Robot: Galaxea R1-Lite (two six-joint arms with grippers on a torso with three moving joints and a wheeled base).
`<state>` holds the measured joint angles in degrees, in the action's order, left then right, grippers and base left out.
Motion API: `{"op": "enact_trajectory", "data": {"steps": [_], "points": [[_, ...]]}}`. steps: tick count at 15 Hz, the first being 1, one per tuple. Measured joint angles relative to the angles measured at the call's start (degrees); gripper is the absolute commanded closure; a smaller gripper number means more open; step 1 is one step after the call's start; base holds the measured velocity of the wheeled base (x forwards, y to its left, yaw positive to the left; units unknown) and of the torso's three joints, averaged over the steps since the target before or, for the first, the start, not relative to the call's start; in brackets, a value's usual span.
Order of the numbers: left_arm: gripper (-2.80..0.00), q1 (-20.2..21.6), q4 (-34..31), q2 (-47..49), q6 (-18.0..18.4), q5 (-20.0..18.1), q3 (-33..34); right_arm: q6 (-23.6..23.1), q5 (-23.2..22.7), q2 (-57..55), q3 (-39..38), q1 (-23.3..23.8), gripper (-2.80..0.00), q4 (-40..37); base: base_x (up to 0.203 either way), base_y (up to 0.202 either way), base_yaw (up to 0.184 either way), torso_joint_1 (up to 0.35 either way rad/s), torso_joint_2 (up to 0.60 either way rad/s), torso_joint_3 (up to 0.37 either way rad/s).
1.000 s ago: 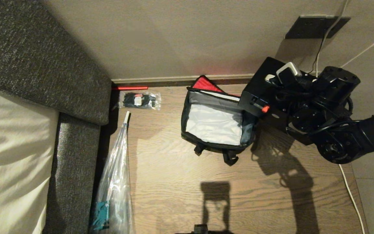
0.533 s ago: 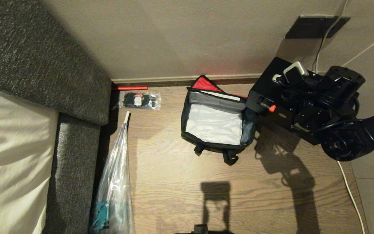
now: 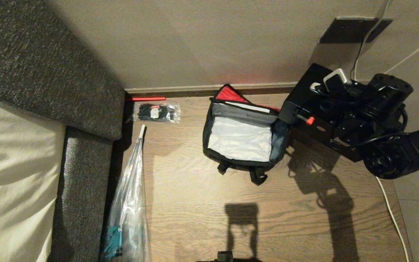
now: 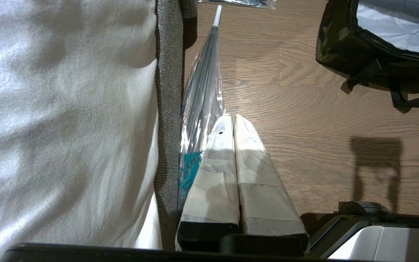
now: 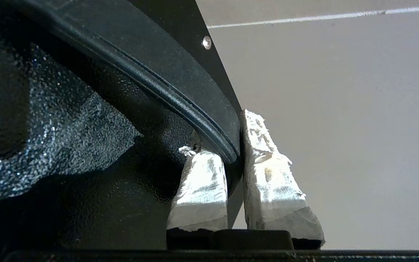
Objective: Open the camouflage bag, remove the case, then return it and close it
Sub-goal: Release the handle
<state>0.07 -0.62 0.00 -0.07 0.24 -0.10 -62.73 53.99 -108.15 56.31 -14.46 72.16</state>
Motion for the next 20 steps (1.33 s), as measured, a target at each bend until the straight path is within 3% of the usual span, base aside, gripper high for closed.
{"op": "enact_trajectory", "data": {"steps": [20], "points": [[0.0, 0.0, 0.0, 0.0, 0.0, 0.0, 0.0, 2.6, -0.1, 1.6, -1.0, 6.9, 0.0, -2.2, 0.0, 0.0, 0.0, 0.0, 0.0, 0.0]]}}
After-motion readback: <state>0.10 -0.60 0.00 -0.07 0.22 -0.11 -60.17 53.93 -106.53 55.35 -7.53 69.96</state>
